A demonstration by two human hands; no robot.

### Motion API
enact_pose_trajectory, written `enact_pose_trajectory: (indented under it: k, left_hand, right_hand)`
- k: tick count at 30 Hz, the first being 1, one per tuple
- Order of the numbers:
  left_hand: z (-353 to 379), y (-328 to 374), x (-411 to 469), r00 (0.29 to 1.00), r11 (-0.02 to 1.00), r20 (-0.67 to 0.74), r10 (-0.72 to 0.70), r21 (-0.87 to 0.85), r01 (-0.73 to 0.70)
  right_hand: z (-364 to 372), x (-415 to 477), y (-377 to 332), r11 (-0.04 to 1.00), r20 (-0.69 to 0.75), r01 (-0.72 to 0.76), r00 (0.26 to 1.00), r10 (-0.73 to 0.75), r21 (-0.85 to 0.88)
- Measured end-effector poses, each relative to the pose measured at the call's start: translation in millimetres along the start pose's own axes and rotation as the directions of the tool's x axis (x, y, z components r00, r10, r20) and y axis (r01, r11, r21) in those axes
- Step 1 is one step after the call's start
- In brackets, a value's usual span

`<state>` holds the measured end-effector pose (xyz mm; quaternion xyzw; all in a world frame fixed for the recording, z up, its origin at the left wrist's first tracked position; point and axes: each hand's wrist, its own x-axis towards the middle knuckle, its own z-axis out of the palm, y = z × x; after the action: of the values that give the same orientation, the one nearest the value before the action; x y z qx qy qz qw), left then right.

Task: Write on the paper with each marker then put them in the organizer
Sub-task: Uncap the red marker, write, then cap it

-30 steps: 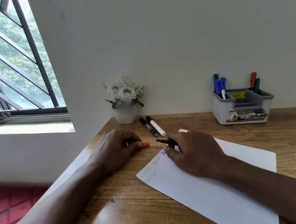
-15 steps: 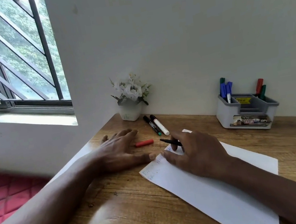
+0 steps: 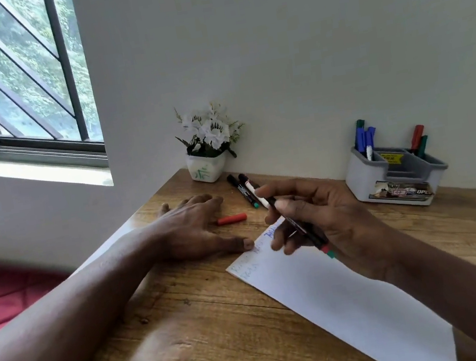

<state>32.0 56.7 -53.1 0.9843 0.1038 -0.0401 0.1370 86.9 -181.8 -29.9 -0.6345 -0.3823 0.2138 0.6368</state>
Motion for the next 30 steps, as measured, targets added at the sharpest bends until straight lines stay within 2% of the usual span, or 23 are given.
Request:
enact_pose_trajectory:
  k: [4, 6, 12, 14, 16, 19, 24, 28, 30]
  left_hand:
    - [0, -3, 4, 1.0, 1.0, 0.002, 0.008, -0.003, -0.008]
    - [0, -4, 5, 1.0, 1.0, 0.012, 0.005, -0.016, -0.005]
    - [-1, 0, 3, 1.0, 1.0, 0.019, -0.002, -0.003, 0.002]
    - [-2, 2, 2, 1.0, 1.0, 0.027, -0.005, -0.004, 0.005]
    - [-2, 2, 2, 0.999, 1.0, 0.031, -0.005, -0.002, 0.005]
    - [-2, 2, 2, 1.0, 1.0, 0.03, -0.008, -0.007, 0.008]
    - [-2, 1, 4, 0.999, 1.0, 0.032, -0.008, 0.0, 0.008]
    - [-1, 1, 4, 1.0, 1.0, 0.026, -0.006, -0.004, 0.006]
    - [-2, 2, 2, 1.0, 1.0, 0.026, -0.007, -0.005, 0.007]
  right_hand:
    - [-1, 3, 9, 0.915, 0.01, -0.147, 0.988, 0.154, 0.375]
    - [-5, 4, 12, 0.876, 0.036, -0.155, 0.987, 0.156, 0.458]
    - [-3, 4, 21, 0.936, 0.031, -0.165, 0.986, 0.163, 0.31]
    - [1, 4, 21, 0.97, -0.025, -0.17, 0.984, 0.177, 0.173]
    - [1, 4, 19, 0.985, -0.021, -0.168, 0.985, 0.169, 0.034]
    - [-1, 2, 20, 0.983, 0.033, -0.162, 0.986, 0.166, -0.081]
    - [0, 3, 18, 0.948, 0.01, -0.176, 0.983, 0.185, -0.266]
    - [3, 3, 14, 0.926, 0.025, -0.157, 0.984, 0.176, -0.344]
    - [6, 2, 18, 0.93, -0.016, -0.13, 0.991, 0.132, -0.343]
